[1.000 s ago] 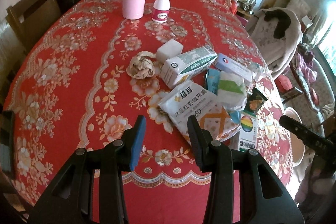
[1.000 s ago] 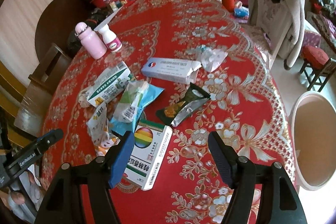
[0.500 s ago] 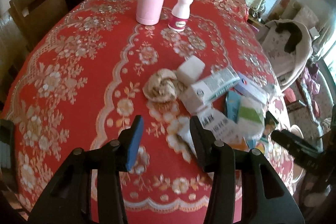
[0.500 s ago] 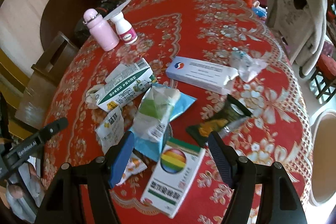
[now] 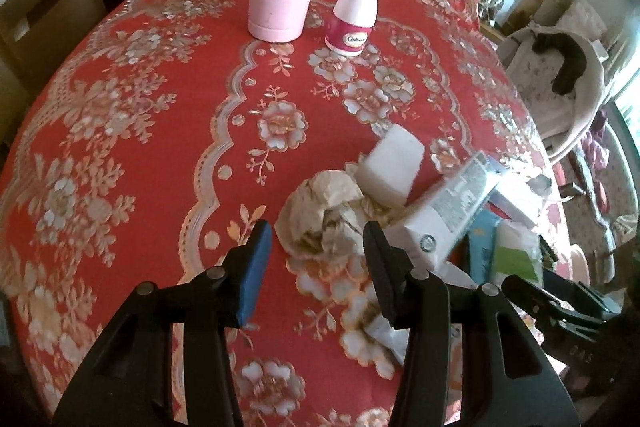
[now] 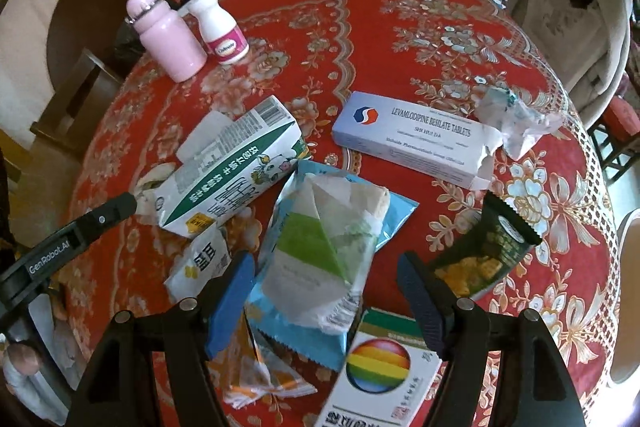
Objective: Collect trash
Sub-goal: 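Grasp the crumpled paper ball with the left tool while the right tool grasps the green-white packet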
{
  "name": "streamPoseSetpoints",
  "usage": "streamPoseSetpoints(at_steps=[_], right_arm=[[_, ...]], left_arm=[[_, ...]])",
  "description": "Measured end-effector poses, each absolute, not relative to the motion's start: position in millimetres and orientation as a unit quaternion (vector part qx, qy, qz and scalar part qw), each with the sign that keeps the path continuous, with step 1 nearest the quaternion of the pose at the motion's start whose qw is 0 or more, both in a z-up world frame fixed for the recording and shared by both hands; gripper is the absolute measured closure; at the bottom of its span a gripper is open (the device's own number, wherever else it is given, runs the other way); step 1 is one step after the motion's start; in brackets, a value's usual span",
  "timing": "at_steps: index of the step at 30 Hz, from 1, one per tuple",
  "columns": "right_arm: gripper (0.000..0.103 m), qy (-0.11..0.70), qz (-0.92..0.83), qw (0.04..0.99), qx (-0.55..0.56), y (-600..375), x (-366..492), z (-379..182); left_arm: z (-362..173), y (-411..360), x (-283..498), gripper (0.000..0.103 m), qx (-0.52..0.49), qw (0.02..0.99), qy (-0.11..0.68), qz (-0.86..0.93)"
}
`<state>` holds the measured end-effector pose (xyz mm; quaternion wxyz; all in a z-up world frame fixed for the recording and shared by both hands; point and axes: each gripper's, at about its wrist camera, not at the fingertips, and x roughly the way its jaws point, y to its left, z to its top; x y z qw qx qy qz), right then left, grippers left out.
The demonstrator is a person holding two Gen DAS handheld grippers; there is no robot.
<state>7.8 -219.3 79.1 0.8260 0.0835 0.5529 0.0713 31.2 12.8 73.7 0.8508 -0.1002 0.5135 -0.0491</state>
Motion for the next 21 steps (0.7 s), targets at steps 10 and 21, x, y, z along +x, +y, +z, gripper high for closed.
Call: streamPoseSetpoints(at_steps=[10,21], right_arm=[[0.068,0.552,0.088,0.823,0.102,-226.5,4.5,74.8],[0.087,0.504,0.136,0.841,0.144,-248.6,-18.8,110.7]], left_arm=[[54.8,9.5,45.0,0.076,-0.118,0.834,0.531,-0.087],[99.3,20.8,14.5,0.085,-0.127,0.851,0.502,-0.091]])
